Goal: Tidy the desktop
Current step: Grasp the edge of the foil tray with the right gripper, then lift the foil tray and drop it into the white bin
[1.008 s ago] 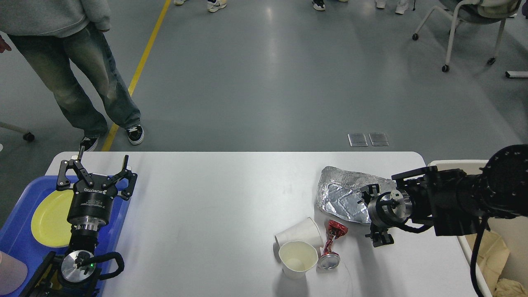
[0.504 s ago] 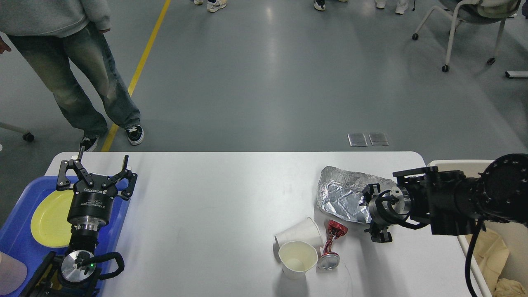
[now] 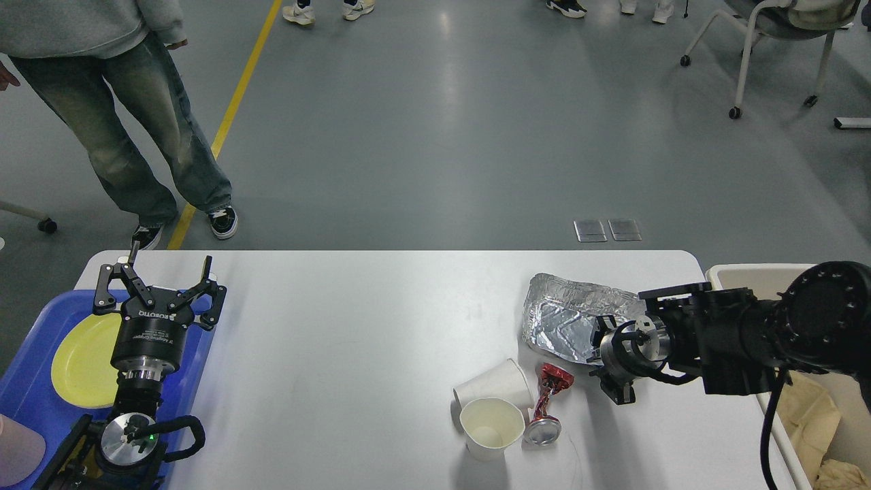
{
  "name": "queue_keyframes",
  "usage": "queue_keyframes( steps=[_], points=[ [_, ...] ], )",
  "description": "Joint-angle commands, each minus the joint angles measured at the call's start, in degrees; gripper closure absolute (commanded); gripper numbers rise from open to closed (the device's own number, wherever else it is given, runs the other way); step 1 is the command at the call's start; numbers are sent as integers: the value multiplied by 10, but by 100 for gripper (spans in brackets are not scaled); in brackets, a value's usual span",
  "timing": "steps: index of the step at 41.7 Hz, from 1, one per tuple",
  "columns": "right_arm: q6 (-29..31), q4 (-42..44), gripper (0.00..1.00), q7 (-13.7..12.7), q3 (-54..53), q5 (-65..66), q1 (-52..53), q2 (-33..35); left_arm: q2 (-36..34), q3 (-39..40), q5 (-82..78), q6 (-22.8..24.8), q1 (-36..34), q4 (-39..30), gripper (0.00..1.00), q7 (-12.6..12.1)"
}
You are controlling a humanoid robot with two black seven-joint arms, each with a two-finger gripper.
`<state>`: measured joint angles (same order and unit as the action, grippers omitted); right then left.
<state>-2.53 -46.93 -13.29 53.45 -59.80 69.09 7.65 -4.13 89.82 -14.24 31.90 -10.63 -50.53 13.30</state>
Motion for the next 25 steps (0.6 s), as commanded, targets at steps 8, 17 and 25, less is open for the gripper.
queue_keyframes(
  steps=[8, 17, 25],
  points=[
    [2, -1, 100, -23, -12, 47, -1, 0, 0, 0, 0, 0, 0, 0, 4, 0],
    [2, -1, 100, -29, -19, 47, 6, 6, 0, 0, 0, 0, 0, 0, 4, 0],
    [3, -6, 100, -36, -19, 47, 17, 9, 0, 0, 0, 0, 0, 0, 4, 0]
  ],
)
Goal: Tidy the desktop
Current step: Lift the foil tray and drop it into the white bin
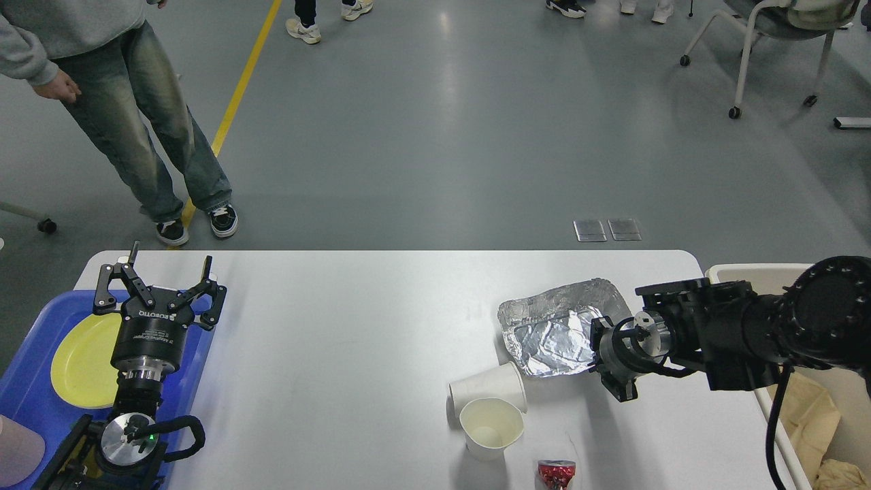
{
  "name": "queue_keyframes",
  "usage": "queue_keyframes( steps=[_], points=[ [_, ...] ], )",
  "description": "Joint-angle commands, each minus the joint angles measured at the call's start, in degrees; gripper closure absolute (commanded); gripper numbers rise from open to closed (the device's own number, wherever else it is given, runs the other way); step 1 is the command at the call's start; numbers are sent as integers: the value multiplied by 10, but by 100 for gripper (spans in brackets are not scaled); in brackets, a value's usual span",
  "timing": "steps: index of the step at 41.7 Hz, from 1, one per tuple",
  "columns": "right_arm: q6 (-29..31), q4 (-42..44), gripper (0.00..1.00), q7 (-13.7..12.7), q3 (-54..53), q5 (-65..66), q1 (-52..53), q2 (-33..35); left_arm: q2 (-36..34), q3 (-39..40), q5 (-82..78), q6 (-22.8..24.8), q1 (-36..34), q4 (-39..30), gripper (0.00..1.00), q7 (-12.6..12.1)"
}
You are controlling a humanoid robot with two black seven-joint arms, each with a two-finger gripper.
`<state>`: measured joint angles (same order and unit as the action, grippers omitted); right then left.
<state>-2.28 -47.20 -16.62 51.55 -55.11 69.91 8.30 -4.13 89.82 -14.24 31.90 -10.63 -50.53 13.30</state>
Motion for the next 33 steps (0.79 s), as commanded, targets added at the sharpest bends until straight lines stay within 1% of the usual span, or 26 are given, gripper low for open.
queue_keyframes(
  steps=[1, 5, 11, 14, 16, 18, 19, 20, 25, 26, 30, 32, 33],
  points=[
    [2, -6, 100, -3, 0, -1, 15, 4, 0, 0, 0, 0, 0, 0, 4, 0],
    [9, -14, 100, -4, 2, -3, 33, 22, 0, 0, 0, 0, 0, 0, 4, 0],
    [22, -54, 100, -9, 9, 3, 78, 56, 0, 0, 0, 0, 0, 0, 4, 0],
    [25, -98, 100, -10, 21, 27, 124, 73, 0, 0, 0, 0, 0, 0, 4, 1],
    [30, -150, 100, -10, 41, 71, 180, 89, 0, 0, 0, 0, 0, 0, 4, 1],
    [41, -174, 100, -9, 53, 89, 211, 92, 0, 0, 0, 0, 0, 0, 4, 1],
    [52, -184, 100, -9, 61, 97, 226, 94, 0, 0, 0, 0, 0, 0, 4, 0],
    [86, -205, 100, -6, 80, 113, 261, 96, 0, 0, 0, 0, 0, 0, 4, 0],
    [182, -240, 100, -3, 127, 138, 346, 97, 0, 0, 0, 0, 0, 0, 4, 0],
    [213, -252, 100, -3, 143, 152, 376, 96, 0, 0, 0, 0, 0, 0, 4, 1],
    [245, -277, 100, -3, 166, 227, 416, 90, 0, 0, 0, 0, 0, 0, 4, 0],
    [254, -295, 100, -1, 166, 288, 430, 91, 0, 0, 0, 0, 0, 0, 4, 0],
    [263, -324, 100, 0, 165, 353, 449, 93, 0, 0, 0, 0, 0, 0, 4, 1]
  ],
)
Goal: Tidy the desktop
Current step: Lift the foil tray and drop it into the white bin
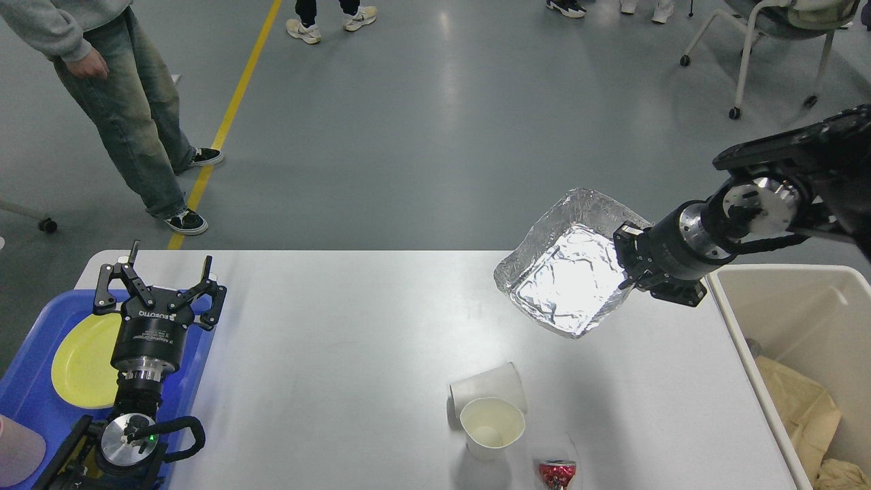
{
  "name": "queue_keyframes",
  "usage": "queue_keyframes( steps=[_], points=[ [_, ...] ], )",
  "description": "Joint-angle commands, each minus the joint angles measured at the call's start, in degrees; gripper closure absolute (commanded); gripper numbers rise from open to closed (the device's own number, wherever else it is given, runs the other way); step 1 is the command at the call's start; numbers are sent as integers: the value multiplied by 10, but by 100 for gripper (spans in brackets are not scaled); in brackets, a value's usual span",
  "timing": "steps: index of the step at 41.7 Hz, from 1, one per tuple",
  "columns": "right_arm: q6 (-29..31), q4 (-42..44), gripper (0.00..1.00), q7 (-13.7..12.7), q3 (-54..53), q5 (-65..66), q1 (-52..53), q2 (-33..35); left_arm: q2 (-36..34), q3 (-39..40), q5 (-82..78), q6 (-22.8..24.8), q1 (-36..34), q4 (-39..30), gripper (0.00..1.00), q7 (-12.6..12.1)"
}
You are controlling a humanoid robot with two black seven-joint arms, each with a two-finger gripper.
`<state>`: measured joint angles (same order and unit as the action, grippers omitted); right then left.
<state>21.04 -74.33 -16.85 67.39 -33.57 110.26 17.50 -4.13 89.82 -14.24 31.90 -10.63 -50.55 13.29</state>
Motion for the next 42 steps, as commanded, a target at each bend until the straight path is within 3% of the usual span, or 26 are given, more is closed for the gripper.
queue_keyframes(
  steps=[1, 8, 15, 19, 34, 42],
  points=[
    [31, -65, 100, 3, 6, 161, 57, 2, 0, 0, 0, 0, 0, 0, 4, 0],
    [69, -130, 100, 9, 6, 249, 122, 17, 0, 0, 0, 0, 0, 0, 4, 0],
    [135, -172, 100, 51, 6, 304, 184, 36, 0, 0, 0, 0, 0, 0, 4, 0],
    [141, -178, 100, 54, 6, 308, 197, 39, 0, 0, 0, 0, 0, 0, 4, 0],
    [132, -159, 100, 53, 36, 309, 188, 51, 0, 0, 0, 0, 0, 0, 4, 1],
    [127, -71, 100, 54, 82, 315, 130, 141, 0, 0, 0, 0, 0, 0, 4, 0]
  ],
)
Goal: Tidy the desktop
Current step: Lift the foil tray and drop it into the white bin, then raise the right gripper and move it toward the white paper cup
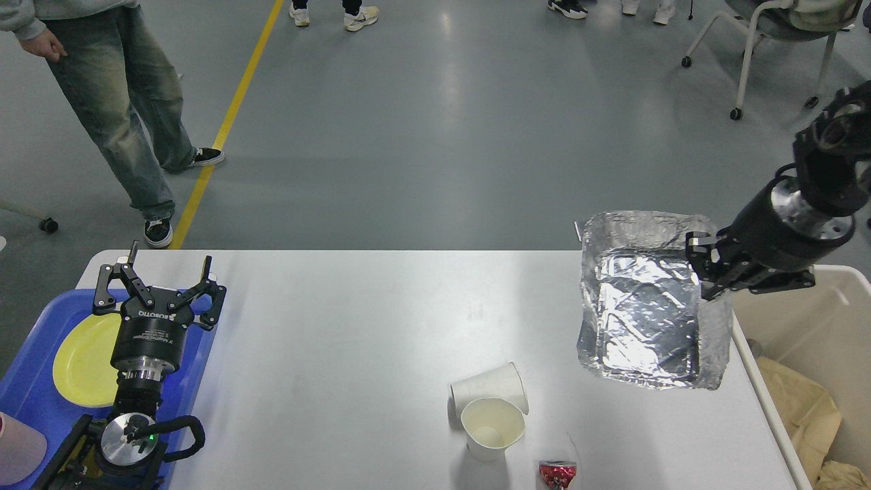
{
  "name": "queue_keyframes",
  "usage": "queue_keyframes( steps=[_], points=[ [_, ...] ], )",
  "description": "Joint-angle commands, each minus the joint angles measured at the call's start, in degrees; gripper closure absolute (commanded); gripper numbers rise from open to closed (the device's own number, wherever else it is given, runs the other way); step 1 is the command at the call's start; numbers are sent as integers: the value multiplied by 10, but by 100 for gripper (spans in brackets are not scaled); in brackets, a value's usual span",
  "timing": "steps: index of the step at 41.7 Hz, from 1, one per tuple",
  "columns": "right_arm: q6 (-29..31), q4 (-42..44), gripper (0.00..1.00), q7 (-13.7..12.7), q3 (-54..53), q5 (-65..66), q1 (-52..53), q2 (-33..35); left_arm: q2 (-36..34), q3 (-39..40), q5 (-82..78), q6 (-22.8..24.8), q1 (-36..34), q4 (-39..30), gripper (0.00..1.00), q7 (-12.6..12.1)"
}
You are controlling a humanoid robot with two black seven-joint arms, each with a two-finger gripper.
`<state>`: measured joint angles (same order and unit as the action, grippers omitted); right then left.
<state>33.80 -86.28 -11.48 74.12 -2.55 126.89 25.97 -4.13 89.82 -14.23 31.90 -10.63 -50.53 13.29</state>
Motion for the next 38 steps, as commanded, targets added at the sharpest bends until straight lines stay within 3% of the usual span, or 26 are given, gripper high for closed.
queue_keyframes(
  steps=[1, 7, 11, 17, 21, 23, 31, 38],
  points=[
    [0, 59, 100, 1, 14, 10, -45, 70, 0, 0, 0, 0, 0, 0, 4, 0],
    [-4, 135, 100, 2, 4, 72, -116, 145, 0, 0, 0, 0, 0, 0, 4, 0],
    [-22, 210, 100, 30, -22, 108, -205, 189, 0, 0, 0, 0, 0, 0, 4, 0],
    [-65, 316, 100, 73, -56, 114, -341, 195, 0, 0, 0, 0, 0, 0, 4, 0],
    [-130, 391, 100, 87, -76, 110, -445, 194, 0, 0, 0, 0, 0, 0, 4, 1],
    [-203, 451, 100, 88, -120, 106, -550, 189, 0, 0, 0, 0, 0, 0, 4, 1],
    [-309, 538, 100, 86, -223, 106, -697, 181, 0, 0, 0, 0, 0, 0, 4, 0],
    [-379, 651, 100, 82, -288, 101, -829, 106, 0, 0, 0, 0, 0, 0, 4, 0]
  ],
)
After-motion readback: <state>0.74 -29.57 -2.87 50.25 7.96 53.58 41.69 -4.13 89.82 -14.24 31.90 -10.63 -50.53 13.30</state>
